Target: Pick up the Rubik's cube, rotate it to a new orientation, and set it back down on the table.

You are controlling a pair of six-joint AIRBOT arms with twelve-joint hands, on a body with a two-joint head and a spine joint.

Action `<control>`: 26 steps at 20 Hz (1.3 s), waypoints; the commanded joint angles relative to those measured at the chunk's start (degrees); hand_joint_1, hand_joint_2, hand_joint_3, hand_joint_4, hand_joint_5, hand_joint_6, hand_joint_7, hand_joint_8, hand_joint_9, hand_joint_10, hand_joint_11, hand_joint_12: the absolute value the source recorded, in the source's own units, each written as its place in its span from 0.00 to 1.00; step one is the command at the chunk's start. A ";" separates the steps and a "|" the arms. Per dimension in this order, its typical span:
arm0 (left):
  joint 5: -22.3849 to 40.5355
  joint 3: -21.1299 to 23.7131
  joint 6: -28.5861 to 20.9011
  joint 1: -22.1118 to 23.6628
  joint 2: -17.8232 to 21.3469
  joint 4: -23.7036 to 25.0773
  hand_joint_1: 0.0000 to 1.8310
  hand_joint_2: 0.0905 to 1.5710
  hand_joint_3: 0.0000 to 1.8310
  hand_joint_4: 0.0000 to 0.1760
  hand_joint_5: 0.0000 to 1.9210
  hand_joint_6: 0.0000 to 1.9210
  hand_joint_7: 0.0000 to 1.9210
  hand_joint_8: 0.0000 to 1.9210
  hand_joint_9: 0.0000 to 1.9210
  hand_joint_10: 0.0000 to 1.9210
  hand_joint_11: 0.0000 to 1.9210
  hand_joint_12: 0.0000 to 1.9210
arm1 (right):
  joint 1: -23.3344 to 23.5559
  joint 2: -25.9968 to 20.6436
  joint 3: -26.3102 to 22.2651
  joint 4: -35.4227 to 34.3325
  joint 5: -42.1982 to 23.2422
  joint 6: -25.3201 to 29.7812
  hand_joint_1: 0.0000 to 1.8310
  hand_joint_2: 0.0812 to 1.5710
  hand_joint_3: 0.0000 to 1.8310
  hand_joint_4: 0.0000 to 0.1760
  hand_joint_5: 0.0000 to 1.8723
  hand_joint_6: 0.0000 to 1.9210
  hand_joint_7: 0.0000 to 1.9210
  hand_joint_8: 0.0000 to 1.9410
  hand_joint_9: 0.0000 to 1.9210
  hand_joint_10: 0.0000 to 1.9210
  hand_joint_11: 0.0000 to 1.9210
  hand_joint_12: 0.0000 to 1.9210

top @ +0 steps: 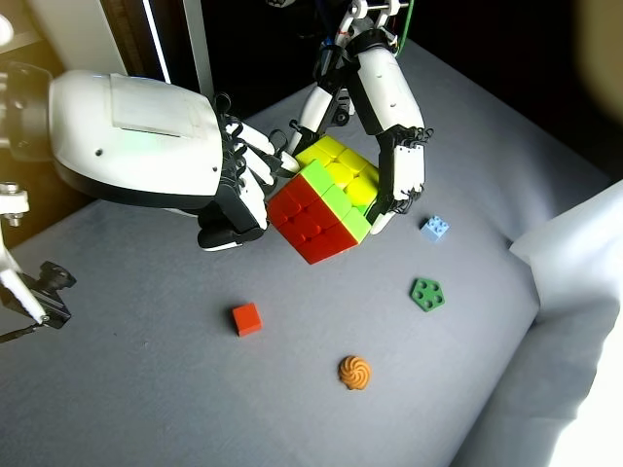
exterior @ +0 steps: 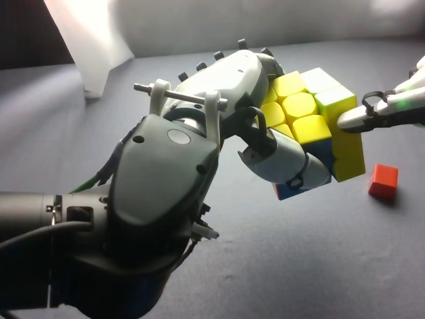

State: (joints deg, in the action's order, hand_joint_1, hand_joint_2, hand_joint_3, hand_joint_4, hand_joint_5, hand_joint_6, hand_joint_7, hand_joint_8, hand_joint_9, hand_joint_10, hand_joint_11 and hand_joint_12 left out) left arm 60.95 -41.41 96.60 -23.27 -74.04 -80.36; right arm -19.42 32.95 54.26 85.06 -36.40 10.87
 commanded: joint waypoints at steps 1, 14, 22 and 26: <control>1.14 0.37 -0.68 0.65 -0.07 6.16 0.74 0.74 0.00 0.00 0.44 0.59 0.44 0.65 0.36 0.77 0.20 0.80 | 0.83 -0.04 -0.09 -3.13 -0.68 0.40 0.69 0.84 0.00 0.00 0.15 0.00 0.31 0.87 0.43 1.00 0.44 1.00; 1.14 0.37 -0.68 0.69 -0.06 6.16 0.73 0.75 0.00 0.00 0.37 0.71 0.46 0.64 0.35 0.75 0.20 0.78 | -5.49 -0.02 -0.48 -2.93 2.03 1.03 0.69 0.85 0.00 0.00 0.15 0.00 0.30 0.89 0.43 1.00 0.45 1.00; 1.14 0.44 -0.68 0.76 -0.07 6.17 0.66 0.74 0.00 0.00 0.40 0.63 0.48 0.66 0.37 0.69 0.25 0.80 | -6.48 1.11 -0.46 -2.93 4.85 -0.64 0.69 0.82 0.00 0.00 0.17 0.00 0.39 1.00 0.45 1.00 0.47 1.00; 1.13 0.53 -0.68 0.69 -0.06 6.23 0.65 0.75 0.00 0.00 0.39 0.64 0.46 0.69 0.35 0.68 0.20 0.76 | -6.95 1.63 -0.45 -2.93 6.12 -1.19 0.67 0.84 0.00 0.00 0.16 0.00 0.38 1.00 0.45 1.00 0.46 1.00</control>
State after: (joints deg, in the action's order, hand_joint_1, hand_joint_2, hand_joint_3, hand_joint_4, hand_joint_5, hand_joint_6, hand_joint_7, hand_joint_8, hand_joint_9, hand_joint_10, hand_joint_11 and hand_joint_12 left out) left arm 62.11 -41.30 97.45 -23.27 -74.04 -80.51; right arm -26.70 34.52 53.65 84.97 -32.21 10.37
